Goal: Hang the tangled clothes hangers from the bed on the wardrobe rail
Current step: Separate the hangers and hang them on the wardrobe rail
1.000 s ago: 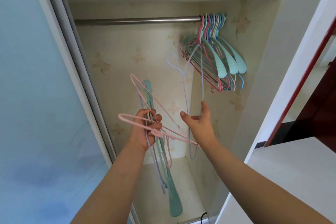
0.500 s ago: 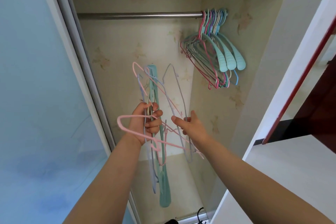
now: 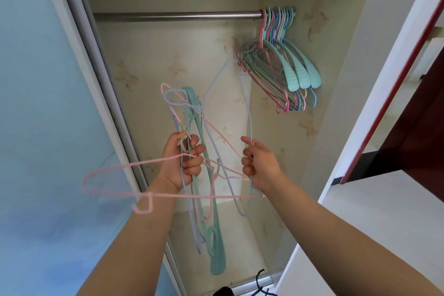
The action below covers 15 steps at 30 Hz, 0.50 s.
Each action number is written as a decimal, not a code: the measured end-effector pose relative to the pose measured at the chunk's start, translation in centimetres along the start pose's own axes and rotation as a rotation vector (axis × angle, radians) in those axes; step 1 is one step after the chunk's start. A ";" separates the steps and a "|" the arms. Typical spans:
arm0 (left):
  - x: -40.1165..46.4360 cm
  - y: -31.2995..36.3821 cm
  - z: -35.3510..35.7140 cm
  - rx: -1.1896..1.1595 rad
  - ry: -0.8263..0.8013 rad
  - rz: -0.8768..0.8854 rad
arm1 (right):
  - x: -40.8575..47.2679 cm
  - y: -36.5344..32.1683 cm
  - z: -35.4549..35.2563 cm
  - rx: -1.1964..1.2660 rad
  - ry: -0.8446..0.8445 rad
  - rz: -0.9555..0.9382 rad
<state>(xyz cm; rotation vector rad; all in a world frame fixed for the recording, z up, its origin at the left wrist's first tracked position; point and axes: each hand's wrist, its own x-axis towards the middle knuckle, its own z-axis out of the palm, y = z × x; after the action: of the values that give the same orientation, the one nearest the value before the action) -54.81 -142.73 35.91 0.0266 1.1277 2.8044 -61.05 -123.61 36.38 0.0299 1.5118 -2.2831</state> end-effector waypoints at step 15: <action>0.9 -0.6 -0.1 -0.005 0.164 -0.042 | -1.7 -0.4 1.0 -0.685 -0.195 -0.124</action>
<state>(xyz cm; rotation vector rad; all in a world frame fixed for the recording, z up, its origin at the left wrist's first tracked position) -55.65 -142.25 35.40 -0.2283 1.1394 2.8149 -59.46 -123.84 37.57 -0.4711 2.1366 -1.6722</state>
